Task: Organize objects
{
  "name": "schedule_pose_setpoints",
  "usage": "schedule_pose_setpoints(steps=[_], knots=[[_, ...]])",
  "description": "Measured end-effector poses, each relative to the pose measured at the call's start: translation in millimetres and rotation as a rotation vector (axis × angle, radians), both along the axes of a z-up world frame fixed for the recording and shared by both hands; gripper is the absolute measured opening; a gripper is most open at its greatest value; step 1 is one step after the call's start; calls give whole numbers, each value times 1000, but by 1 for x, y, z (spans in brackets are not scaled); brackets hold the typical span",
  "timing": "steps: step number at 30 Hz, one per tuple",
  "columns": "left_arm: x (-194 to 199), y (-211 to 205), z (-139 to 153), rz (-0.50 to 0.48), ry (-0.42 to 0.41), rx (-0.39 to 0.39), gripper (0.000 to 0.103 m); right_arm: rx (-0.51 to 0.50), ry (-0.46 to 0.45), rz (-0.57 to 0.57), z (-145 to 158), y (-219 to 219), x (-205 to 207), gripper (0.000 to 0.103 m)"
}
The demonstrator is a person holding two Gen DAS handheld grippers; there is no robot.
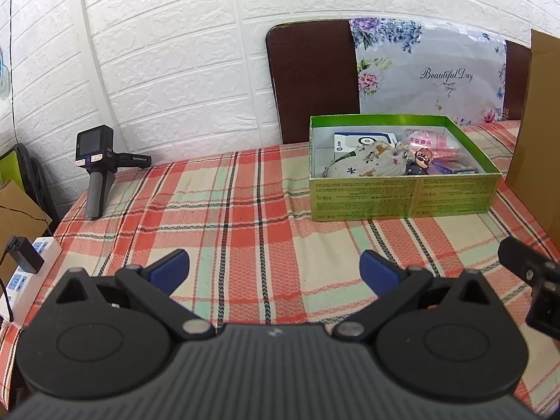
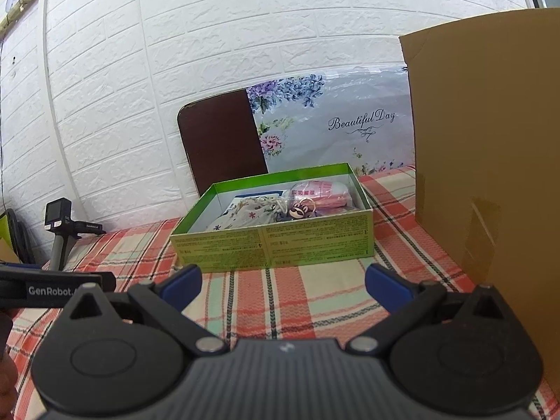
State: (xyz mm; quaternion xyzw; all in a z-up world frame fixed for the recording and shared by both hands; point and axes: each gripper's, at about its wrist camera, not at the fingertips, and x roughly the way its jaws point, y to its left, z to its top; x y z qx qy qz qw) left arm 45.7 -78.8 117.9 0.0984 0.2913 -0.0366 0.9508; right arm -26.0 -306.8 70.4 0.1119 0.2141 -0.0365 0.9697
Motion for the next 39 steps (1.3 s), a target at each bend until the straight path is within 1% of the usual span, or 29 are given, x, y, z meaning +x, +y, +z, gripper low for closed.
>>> schedule_pose_setpoints(steps=[7, 12, 21, 31, 39], knots=[[2, -1, -7, 4, 15, 19, 103, 6, 17, 11, -6, 1, 5, 103], [6, 0, -11, 19, 38, 21, 103, 4, 20, 23, -8, 3, 7, 103], [11, 2, -13, 29, 55, 24, 103, 0, 26, 49, -7, 5, 13, 103], [11, 3, -11, 23, 59, 10, 103, 25, 33, 46, -10, 3, 14, 103], [7, 2, -10, 25, 47, 16, 103, 31, 31, 48, -10, 1, 13, 103]])
